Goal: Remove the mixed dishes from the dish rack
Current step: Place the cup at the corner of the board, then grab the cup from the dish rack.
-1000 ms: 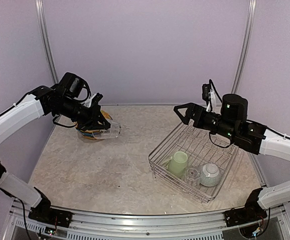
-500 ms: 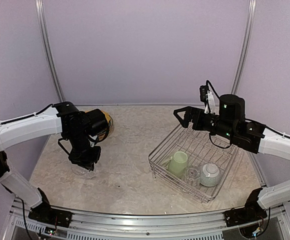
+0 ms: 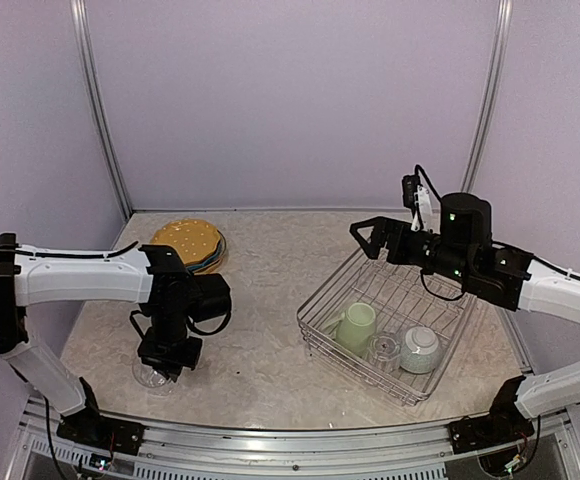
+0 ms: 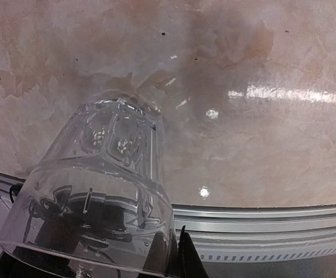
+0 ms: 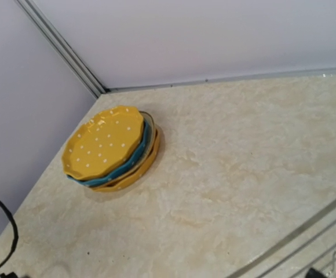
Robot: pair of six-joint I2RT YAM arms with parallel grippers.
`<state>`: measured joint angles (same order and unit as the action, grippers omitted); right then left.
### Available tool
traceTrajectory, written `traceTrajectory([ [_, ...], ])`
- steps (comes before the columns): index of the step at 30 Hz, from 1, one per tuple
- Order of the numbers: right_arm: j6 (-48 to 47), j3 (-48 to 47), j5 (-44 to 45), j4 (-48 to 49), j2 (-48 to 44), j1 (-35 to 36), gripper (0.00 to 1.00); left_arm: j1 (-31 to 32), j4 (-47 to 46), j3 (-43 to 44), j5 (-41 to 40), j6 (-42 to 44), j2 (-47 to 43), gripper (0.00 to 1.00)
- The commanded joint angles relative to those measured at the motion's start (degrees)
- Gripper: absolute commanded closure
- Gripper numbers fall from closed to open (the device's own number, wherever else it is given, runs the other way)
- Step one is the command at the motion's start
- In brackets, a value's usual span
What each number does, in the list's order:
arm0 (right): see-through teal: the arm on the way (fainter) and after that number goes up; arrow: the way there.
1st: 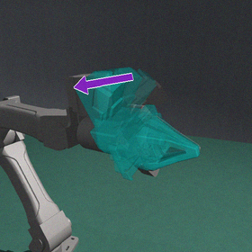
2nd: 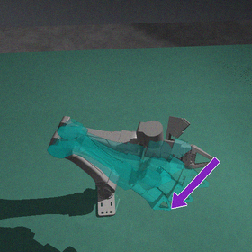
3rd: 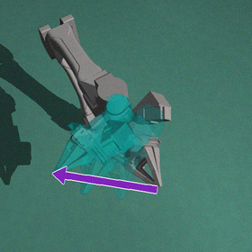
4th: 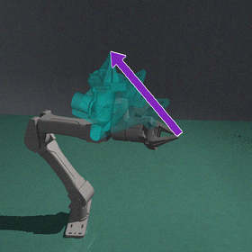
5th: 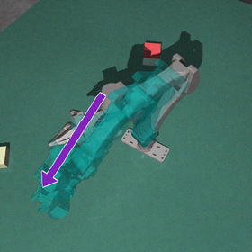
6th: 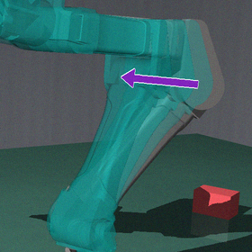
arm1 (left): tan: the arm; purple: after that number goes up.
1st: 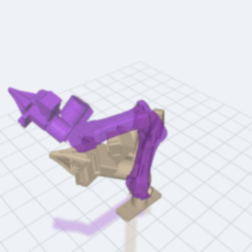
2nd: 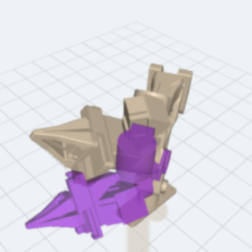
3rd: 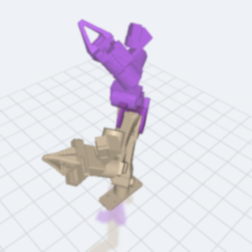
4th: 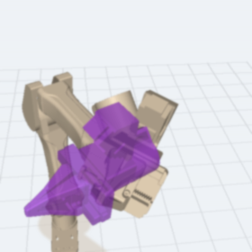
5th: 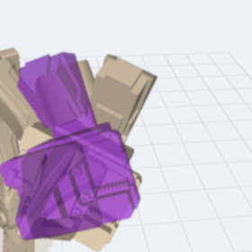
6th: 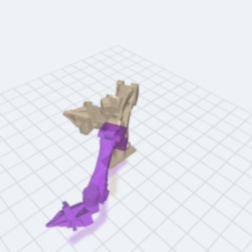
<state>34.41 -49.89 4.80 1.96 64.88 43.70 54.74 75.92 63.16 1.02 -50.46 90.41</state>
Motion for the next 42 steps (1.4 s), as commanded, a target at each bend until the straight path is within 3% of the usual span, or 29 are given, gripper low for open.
traceTrajectory([
  [1,1.0,2.1,0.6,-0.1,-0.8,-0.3,0.00,0.6,5.7,-1.3,-0.9,-1.7,-0.4,0.93],
  [10,0.2,1.1,0.7,-1.6,0.0,-0.3,0.00,1.1,6.1,-1.1,-0.9,-2.0,-1.3,0.70],
  [20,-6.1,-2.8,2.1,-12.9,1.0,-0.3,0.00,0.9,8.0,6.4,-2.9,-0.8,-6.6,0.46],
  [27,-11.4,-7.9,1.4,-26.7,4.7,0.2,0.00,0.3,9.2,15.1,-6.5,2.9,-10.0,0.31],
  [30,-12.4,-9.3,0.5,-31.7,6.8,0.6,0.00,-0.7,4.2,18.7,-7.8,6.3,-11.6,0.25],
  [33,-13.1,-10.0,0.5,-34.3,8.6,1.6,0.00,-3.1,-6.5,22.3,-5.9,11.5,-12.2,0.23],
  [38,-13.1,-10.6,-2.1,-35.2,10.8,2.6,0.00,-5.8,-28.5,27.5,6.3,16.2,-9.7,0.15],
  [42,-13.5,-12.2,-1.7,-37.8,13.6,5.4,0.00,-6.5,-37.4,29.7,17.8,18.0,-5.0,0.12],
])
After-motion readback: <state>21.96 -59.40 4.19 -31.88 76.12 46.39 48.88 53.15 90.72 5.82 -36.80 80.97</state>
